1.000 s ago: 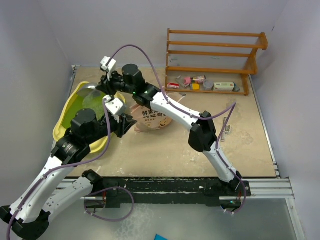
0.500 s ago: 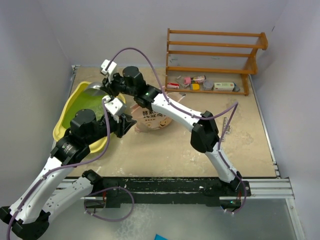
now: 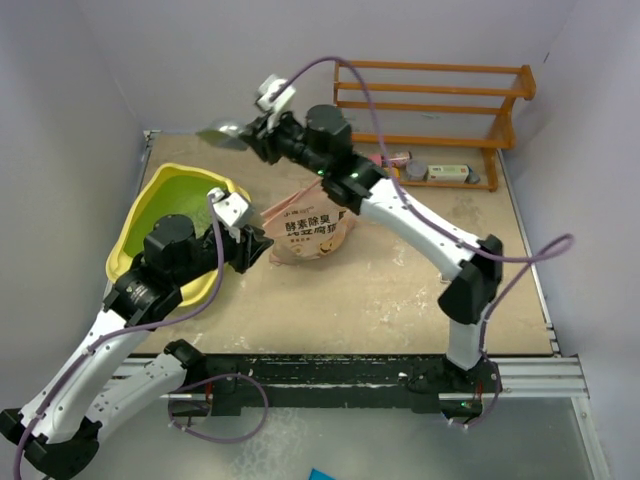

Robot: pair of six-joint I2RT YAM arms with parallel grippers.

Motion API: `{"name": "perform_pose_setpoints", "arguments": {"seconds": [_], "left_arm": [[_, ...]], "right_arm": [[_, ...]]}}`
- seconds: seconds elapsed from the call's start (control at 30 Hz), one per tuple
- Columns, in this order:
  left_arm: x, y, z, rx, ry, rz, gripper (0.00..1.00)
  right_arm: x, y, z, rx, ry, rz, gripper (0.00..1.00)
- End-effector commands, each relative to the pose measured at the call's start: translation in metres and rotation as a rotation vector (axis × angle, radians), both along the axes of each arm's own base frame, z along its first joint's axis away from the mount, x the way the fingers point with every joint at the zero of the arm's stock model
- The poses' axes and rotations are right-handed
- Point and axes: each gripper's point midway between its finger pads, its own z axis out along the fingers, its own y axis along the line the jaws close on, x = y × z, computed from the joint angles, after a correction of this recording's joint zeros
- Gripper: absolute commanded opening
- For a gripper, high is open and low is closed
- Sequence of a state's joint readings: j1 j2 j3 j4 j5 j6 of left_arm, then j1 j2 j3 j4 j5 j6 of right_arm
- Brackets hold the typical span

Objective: Fill the litter box with clean litter

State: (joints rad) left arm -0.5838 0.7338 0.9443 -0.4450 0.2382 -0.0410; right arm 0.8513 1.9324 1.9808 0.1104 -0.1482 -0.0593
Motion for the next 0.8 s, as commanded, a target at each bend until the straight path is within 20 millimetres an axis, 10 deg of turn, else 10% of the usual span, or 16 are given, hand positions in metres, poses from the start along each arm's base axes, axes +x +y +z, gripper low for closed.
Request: {"name": "perform_pose_setpoints", "arguments": {"seconds": [0.0, 0.37, 0.53, 0.77], "left_arm": [[0.004, 0.000, 0.034, -0.032, -0.079, 0.006, 0.35], [0.033, -0.012, 0.050, 0.062, -0.144, -0.010, 0.40], [0.041, -0.022, 0.047, 0.115, -0.142, -0.056, 0.43], [0.043, -0.037, 0.034, 0.176, -0.118, -0.160, 0.47]], "right_arm": [[0.007, -0.099, 0.102, 0.179, -0.118, -0.227, 0.00], [-0.011, -0.312, 0.113, 0.146, 0.165, -0.732, 0.00], [-0.043, -0.347, 0.100, 0.105, 0.395, -0.773, 0.00], [-0.068, -0.345, 0.060, 0.033, 0.614, -0.611, 0.00]]}}
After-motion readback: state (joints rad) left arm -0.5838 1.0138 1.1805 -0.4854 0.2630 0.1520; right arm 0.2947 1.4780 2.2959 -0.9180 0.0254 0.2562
